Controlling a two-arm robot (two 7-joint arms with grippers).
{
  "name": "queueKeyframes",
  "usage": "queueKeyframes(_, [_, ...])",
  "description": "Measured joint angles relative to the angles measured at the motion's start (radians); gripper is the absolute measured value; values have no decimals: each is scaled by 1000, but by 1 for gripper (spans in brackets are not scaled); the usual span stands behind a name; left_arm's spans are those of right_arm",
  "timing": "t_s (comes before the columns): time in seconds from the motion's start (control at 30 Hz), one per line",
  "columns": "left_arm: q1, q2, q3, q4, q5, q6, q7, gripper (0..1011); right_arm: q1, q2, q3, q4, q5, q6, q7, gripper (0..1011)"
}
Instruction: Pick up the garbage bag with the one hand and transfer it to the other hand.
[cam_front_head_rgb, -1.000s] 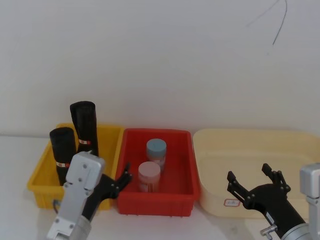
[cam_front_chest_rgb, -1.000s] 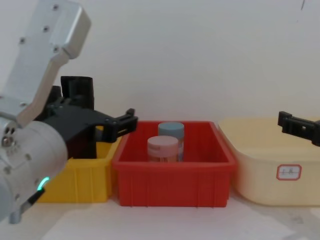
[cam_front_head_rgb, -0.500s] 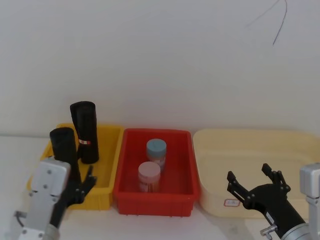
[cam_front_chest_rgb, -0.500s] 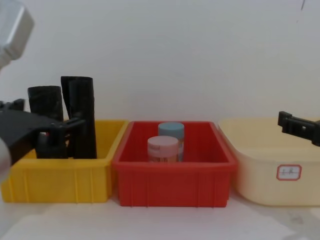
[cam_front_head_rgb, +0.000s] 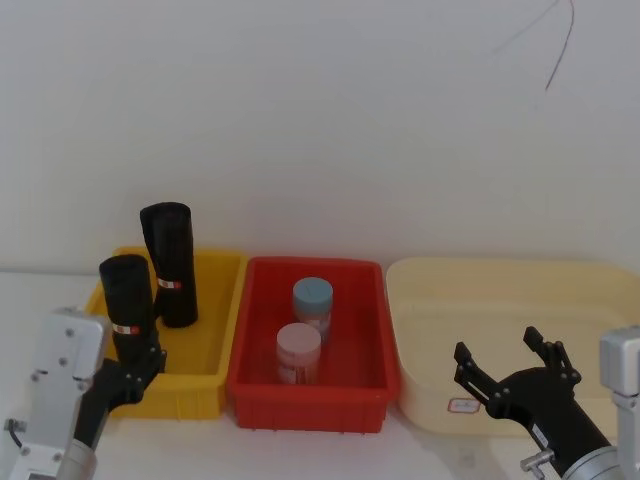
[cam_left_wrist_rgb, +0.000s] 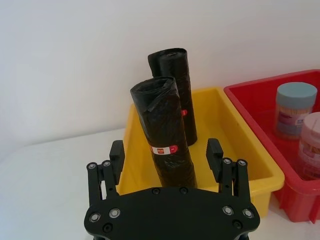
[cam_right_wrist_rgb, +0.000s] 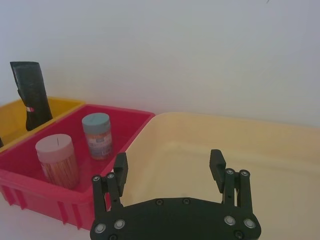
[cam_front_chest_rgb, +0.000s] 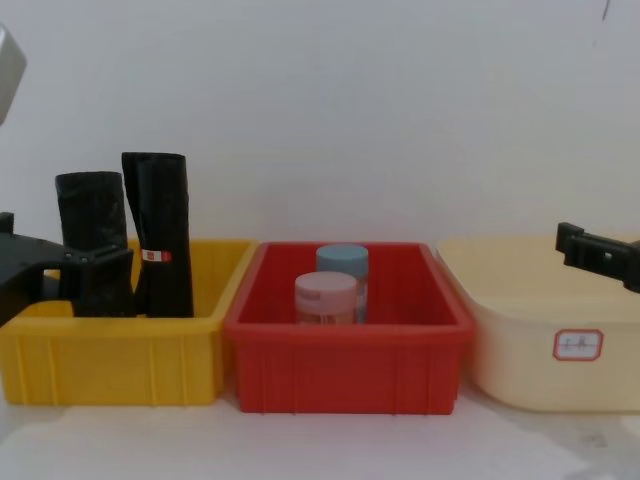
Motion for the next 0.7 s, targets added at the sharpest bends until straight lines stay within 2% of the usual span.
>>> queueKeyframes(0.23, [-29,-18,-13,41,-24,-12,-25,1001,0,0,0,0,0,0,0,1001])
queueKeyframes(0.7, [-116,-63,-37,160,-74,-74,-86,1001,0,0,0,0,0,0,0,1001])
